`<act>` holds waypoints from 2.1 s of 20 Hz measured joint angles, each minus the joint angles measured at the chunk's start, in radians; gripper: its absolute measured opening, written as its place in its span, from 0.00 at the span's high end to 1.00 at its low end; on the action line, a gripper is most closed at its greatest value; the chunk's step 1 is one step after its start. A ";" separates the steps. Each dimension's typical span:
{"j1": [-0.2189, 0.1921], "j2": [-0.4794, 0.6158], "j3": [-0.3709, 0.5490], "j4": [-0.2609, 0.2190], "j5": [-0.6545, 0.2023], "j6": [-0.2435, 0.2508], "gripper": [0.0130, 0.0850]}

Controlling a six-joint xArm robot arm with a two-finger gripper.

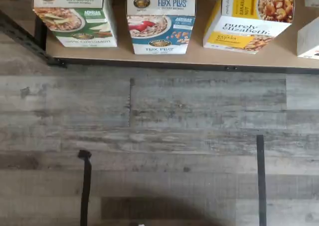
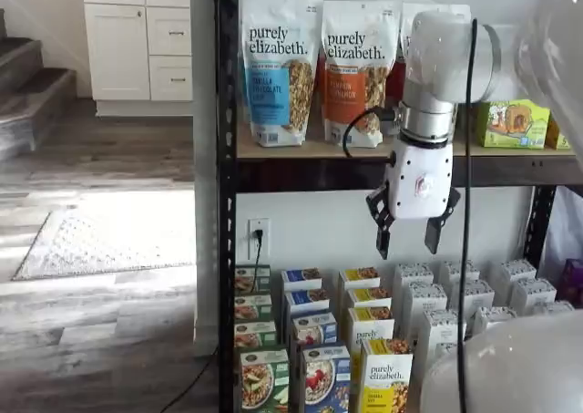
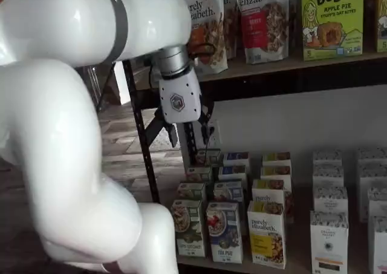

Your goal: Pick up the blue and white box that is on the bottom shelf, the second box from the left

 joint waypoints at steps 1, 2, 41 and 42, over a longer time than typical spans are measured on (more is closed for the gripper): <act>-0.003 0.014 0.003 0.002 -0.019 -0.003 0.00; -0.005 0.024 0.006 0.001 -0.036 -0.004 0.00; 0.098 0.615 0.074 -0.081 -0.805 0.171 0.00; 0.096 0.631 0.068 -0.072 -0.812 0.161 0.00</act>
